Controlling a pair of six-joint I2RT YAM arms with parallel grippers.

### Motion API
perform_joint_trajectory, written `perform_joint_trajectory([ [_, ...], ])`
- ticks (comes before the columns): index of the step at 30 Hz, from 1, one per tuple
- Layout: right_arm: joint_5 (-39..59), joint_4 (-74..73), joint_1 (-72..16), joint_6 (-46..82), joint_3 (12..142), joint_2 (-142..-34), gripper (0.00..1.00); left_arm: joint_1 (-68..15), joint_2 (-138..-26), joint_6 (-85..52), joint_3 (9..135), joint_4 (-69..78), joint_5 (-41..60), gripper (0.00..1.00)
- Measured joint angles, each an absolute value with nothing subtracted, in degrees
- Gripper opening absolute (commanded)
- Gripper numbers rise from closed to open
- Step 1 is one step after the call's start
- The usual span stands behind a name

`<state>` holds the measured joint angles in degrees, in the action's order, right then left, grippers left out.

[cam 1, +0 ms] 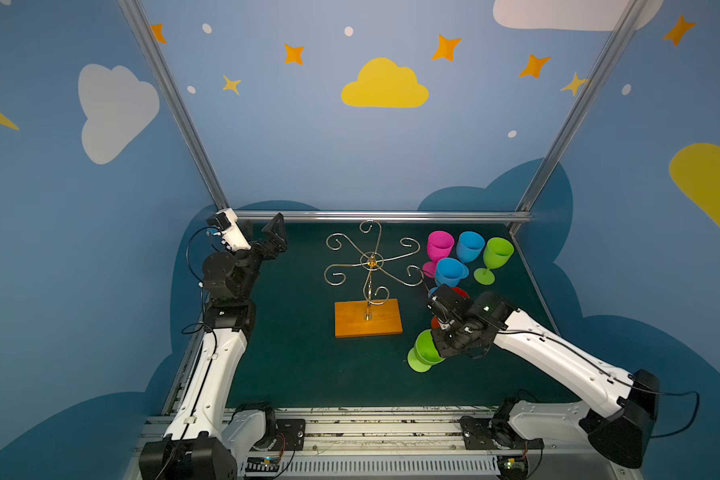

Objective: Take the wine glass off the wine glass rack

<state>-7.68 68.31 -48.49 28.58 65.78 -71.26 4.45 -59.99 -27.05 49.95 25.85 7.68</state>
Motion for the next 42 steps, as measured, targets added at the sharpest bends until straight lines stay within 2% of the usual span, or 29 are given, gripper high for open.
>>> perform_joint_trajectory([
  [4, -7.46, 66.54, -48.49, 28.29, 65.78, -68.53, 0.41, 4.49, -59.99, -27.35, 49.91, 25.98, 7.68, 1.00],
  [9, -7.88, 63.83, -48.49, 28.01, 65.73, -63.20, 0.65, 4.49, -59.94, -27.42, 49.91, 26.04, 7.68, 1.00],
  [15, -10.50, 59.02, -47.11, 24.38, 64.12, -51.24, 0.84, 4.49, -59.20, -27.42, 49.84, 26.00, 7.77, 1.00],
  [20, -11.00, 55.96, -38.52, 18.63, 63.99, -43.27, 0.90, 4.49, -58.48, -26.79, 49.80, 25.52, 8.64, 1.00],
  [25, -3.27, 50.50, -20.01, 12.38, 62.61, -44.03, 0.91, 4.36, -58.52, -22.98, 50.00, 20.82, 12.32, 1.00],
  [30, 5.72, 39.57, -3.49, 10.46, 56.18, -47.29, 0.91, 2.52, -57.71, -17.30, 47.07, 19.07, 10.87, 1.00],
  [34, 5.58, 27.99, -0.62, 10.44, 48.97, -49.08, 0.91, 2.11, -55.55, -14.37, 39.35, 19.59, 8.47, 1.00],
  [42, -0.78, 8.56, 0.69, 10.02, 37.82, -55.05, 0.91, 1.85, -55.51, -11.14, 27.99, 21.21, 0.49, 1.00],
])
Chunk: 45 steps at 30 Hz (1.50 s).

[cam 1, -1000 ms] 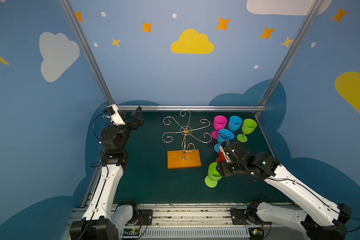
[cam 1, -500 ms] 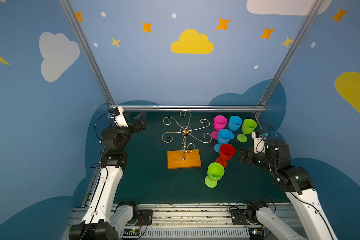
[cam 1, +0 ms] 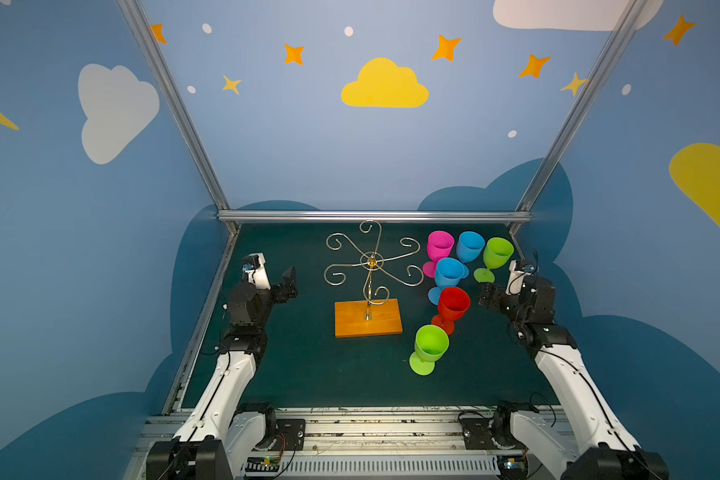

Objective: Take the wine glass off the wine glass rack

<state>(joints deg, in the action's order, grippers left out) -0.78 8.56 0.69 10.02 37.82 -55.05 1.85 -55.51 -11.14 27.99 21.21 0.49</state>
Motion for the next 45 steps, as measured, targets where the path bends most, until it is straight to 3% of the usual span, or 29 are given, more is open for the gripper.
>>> perform_joint_trajectory([
  [17, -0.80, -15.29, 1.76, 7.70, 27.46, -70.57, 0.91, 2.15, -66.78, -5.41, 15.18, 39.57, -2.13, 1.00],
  [26, 2.33, -29.67, 1.78, 6.57, 22.11, -77.45, 0.91, 2.26, -81.84, -3.16, 14.74, 50.22, -1.91, 1.00],
  [30, 2.70, -31.35, 1.78, 6.55, 22.17, -79.24, 0.91, 2.26, -87.50, -3.01, 16.64, 51.62, -1.65, 1.00],
  [37, 1.04, -33.32, 1.56, 6.85, 22.17, -79.15, 0.91, 2.26, -87.37, -2.83, 21.12, 48.95, -1.74, 1.00],
  [45, -7.35, -30.39, -2.20, 7.77, 26.09, -80.79, 0.91, 2.26, -87.37, -2.83, 21.85, 47.27, -1.74, 1.00],
])
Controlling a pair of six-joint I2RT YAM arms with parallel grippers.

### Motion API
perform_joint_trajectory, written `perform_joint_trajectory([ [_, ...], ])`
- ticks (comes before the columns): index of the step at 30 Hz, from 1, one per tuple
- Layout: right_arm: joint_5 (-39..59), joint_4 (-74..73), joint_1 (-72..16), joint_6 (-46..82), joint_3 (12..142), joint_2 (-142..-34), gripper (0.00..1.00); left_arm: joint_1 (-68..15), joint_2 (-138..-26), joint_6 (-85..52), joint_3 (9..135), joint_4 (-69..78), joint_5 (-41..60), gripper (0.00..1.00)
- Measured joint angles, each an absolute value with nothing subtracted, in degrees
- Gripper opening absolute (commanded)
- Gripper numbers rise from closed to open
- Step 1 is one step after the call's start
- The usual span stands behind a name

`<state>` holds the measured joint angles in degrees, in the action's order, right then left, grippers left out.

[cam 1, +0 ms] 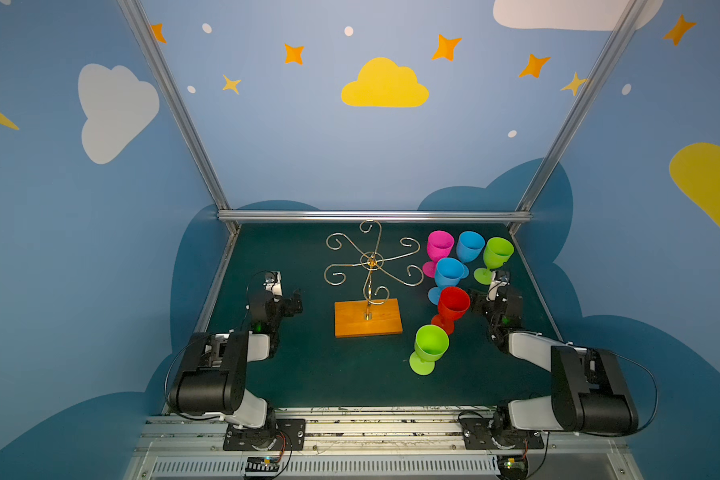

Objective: Take the wine glass off the wine glass rack

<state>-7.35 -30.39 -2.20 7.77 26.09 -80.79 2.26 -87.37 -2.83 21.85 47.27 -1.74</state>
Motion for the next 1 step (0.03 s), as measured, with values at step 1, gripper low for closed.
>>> perform_joint_trajectory([
  [1, -8.01, -30.33, -2.83, 7.53, 26.28, -80.99, 0.91, 2.28, -87.37, -2.83, 21.85, 47.11, -1.74, 1.00],
])
